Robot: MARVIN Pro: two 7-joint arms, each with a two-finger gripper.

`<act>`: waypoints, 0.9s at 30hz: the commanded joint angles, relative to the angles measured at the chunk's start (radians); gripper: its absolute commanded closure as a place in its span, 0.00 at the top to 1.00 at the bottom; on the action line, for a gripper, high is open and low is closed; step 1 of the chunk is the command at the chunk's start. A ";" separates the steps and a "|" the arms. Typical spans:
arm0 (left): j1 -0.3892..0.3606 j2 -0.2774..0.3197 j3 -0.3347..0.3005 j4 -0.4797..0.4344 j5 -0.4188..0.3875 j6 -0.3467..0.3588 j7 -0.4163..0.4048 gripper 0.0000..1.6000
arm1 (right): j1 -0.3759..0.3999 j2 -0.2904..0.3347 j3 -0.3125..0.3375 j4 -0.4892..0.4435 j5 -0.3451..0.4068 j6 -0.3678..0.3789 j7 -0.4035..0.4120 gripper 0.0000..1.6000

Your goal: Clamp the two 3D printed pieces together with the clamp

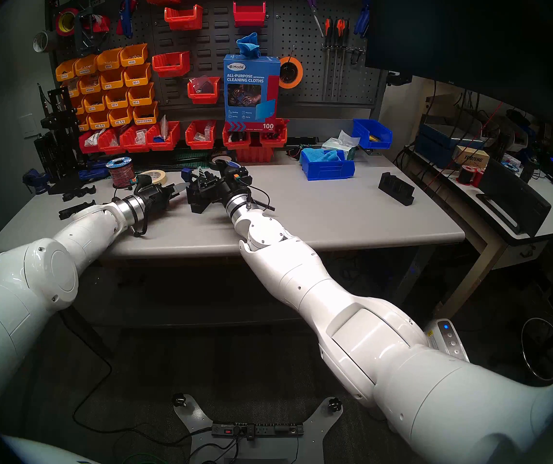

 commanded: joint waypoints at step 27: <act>-0.009 -0.006 -0.005 -0.007 0.001 -0.003 -0.034 0.00 | 0.009 0.125 0.027 -0.222 -0.117 -0.005 -0.146 1.00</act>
